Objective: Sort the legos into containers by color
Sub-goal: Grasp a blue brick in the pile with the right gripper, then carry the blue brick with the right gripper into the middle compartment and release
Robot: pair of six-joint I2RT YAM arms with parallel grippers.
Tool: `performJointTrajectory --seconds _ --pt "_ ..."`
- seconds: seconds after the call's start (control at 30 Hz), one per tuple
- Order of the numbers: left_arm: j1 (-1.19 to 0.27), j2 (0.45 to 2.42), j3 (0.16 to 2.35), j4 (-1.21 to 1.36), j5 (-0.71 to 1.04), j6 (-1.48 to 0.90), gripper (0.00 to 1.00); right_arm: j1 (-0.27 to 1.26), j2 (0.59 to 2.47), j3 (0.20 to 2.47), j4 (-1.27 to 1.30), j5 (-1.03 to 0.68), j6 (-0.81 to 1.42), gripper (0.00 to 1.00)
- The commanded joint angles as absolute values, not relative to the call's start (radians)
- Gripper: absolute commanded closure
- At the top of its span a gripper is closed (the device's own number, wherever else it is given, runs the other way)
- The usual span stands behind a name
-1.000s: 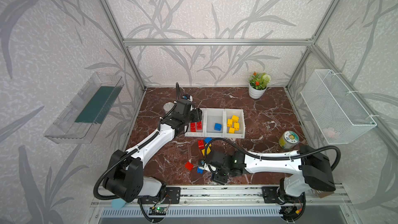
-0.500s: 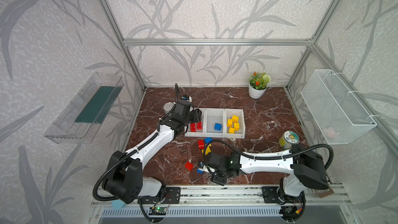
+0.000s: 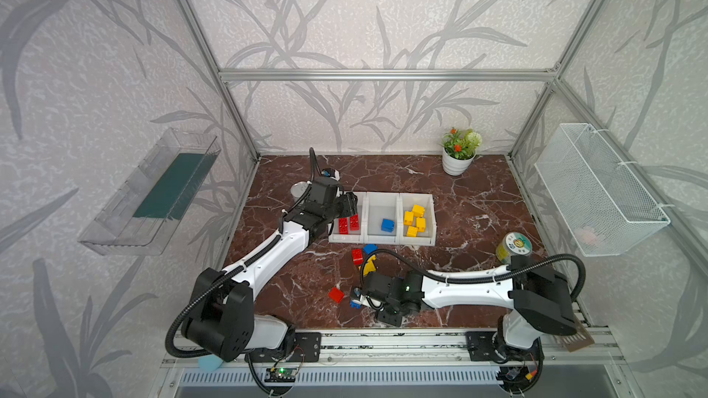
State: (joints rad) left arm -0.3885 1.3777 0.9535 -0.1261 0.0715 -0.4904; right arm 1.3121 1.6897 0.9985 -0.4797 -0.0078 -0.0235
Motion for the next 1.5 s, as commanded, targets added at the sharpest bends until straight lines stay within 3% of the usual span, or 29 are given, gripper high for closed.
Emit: performJointTrajectory --seconds 0.0,0.33,0.6,0.9,1.23,1.37,1.47 --pt "-0.378 1.379 0.957 -0.115 0.058 -0.498 0.35 1.321 1.701 1.023 -0.485 0.002 -0.021 0.58" --pt "-0.357 1.368 0.960 -0.135 0.063 -0.495 0.35 1.284 1.629 1.074 -0.512 0.007 -0.070 0.63" --pt "-0.324 1.335 0.937 -0.170 0.061 -0.496 0.35 1.074 1.573 1.216 -0.511 0.005 -0.242 0.63" --pt "-0.307 1.303 0.917 -0.207 0.082 -0.519 0.35 0.818 1.800 1.472 -0.443 0.014 -0.300 0.62" --pt "-0.304 1.279 0.893 -0.244 0.098 -0.522 0.35 0.761 1.961 1.600 -0.442 0.028 -0.227 0.60" --pt "-0.304 1.290 0.895 -0.242 0.110 -0.527 0.35 0.751 1.961 1.595 -0.451 0.029 -0.220 0.57" --pt "-0.304 1.299 0.897 -0.237 0.118 -0.532 0.35 0.744 1.955 1.593 -0.458 0.040 -0.214 0.42"
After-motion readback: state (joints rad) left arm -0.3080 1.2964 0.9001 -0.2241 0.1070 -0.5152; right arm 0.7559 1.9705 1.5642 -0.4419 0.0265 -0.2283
